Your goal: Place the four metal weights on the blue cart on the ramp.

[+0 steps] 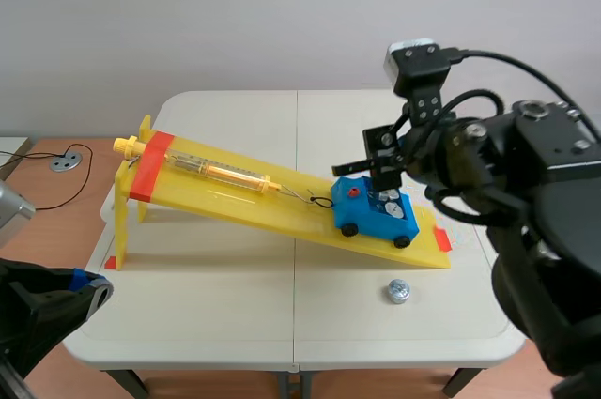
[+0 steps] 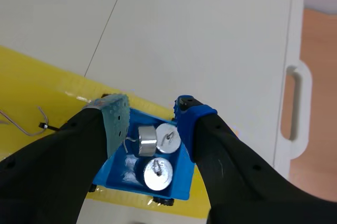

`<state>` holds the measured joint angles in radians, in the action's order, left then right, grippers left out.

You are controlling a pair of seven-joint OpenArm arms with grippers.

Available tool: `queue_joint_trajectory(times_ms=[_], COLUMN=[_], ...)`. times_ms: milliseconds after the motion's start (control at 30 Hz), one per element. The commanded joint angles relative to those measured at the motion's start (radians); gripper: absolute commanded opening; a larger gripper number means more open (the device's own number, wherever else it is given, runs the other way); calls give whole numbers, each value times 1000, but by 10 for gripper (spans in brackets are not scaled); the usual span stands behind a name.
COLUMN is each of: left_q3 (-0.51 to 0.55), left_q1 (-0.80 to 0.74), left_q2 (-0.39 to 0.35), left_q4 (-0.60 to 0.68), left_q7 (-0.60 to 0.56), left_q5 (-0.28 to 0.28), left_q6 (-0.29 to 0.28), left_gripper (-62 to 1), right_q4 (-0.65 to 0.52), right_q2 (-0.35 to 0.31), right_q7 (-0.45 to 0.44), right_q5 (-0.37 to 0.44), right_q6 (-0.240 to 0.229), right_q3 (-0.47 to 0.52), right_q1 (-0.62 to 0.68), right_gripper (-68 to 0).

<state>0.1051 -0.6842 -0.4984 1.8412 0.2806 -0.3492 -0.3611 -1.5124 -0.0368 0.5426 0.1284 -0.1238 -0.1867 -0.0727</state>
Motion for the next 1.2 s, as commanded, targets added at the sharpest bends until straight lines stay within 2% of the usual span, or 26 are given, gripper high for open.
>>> queue_joint_trajectory(times_ms=[0,133,267,500,600,800,933,1167], left_q3=[17,17,17,17,17,17,17,17], left_q1=[9,9,9,9,9,9,9,9], left_q2=[21,21,21,21,21,21,21,21], left_q4=[74,74,74,74,74,74,74,74], left_q7=[-96,-96,-96,-96,-97,-96,-96,-96], left_q5=[-74,-74,-74,-74,-74,-74,-74,-74], left_q6=[-31,-31,-31,-31,-31,-31,-31,-31], left_gripper=[-569,-569,-569,-569,-569,-569,-569,-569], right_q4=[-199,-299,-380,-429,-402,-246,-168,-49], right_q2=[-73,-148,-227,-320,-320,-316,-274,-198], right_q7=[-76,-21,19,3,-50,-181,-239,-277], right_q5=[78,164,241,235,205,147,94,30], right_q6=[-10,-82,-119,-136,-158,-158,-158,-154], right_q3=[57,99,137,172,167,110,88,32], right_q1=[-35,60,165,317,352,349,324,247], right_gripper=[-454,-414,-413,-414,-414,-414,-414,-414])
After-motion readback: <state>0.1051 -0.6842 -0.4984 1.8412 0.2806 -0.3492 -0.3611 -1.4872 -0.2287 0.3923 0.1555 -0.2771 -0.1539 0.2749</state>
